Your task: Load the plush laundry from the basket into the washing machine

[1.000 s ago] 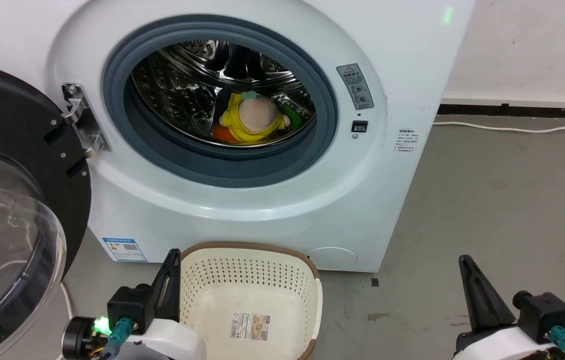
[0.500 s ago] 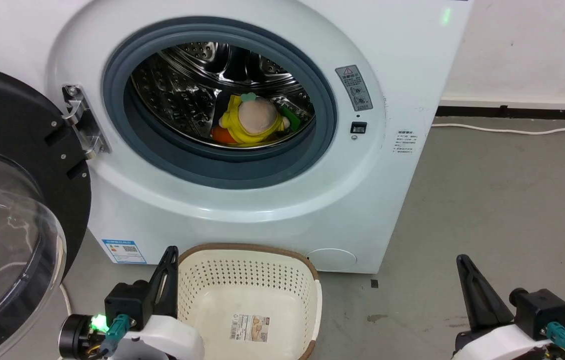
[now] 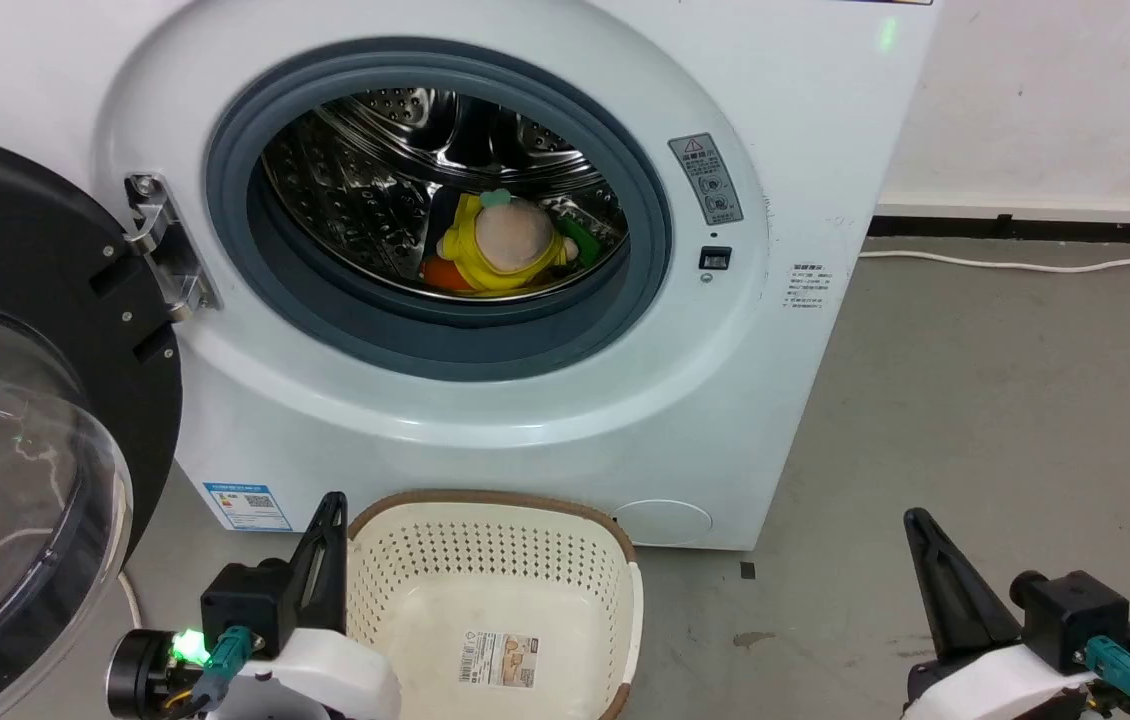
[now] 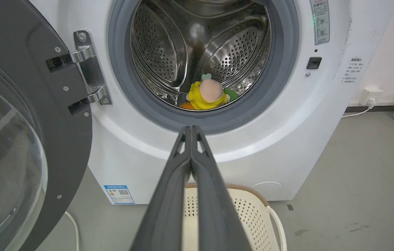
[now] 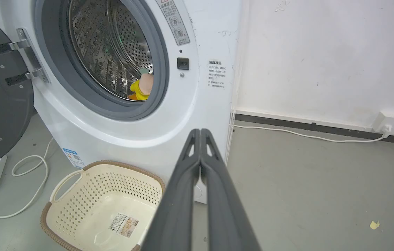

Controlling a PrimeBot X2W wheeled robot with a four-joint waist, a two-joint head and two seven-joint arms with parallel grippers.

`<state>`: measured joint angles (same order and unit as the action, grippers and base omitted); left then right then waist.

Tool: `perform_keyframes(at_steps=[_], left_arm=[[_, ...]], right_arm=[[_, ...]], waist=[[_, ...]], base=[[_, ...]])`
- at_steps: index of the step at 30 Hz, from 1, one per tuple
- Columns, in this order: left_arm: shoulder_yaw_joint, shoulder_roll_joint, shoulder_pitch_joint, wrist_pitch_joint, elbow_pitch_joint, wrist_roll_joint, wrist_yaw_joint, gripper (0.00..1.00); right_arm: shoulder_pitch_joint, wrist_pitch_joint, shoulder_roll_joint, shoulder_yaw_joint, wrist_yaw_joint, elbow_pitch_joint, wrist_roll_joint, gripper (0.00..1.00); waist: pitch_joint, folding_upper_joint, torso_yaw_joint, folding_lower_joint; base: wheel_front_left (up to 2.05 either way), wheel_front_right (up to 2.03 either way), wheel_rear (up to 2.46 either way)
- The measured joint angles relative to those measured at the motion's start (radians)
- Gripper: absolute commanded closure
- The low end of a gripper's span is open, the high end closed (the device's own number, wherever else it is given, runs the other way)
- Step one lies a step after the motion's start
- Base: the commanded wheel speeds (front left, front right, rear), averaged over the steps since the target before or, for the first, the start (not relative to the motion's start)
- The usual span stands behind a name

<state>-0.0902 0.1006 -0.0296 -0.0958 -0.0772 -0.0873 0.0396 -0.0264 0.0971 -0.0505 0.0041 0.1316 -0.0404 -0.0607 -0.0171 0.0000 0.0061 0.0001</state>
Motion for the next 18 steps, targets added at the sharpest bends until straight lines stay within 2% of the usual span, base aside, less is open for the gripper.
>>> perform_keyframes(at_steps=[18], left_arm=[[0.035,-0.021,0.007,0.037,0.027,0.033,-0.016,1.00]], right_arm=[[0.005,-0.040,0.000,-0.001,0.000,0.014,0.022,1.00]], waist=[[0.007,0.0000,-0.002,0.0000]], base=[[0.00,0.00,0.00]])
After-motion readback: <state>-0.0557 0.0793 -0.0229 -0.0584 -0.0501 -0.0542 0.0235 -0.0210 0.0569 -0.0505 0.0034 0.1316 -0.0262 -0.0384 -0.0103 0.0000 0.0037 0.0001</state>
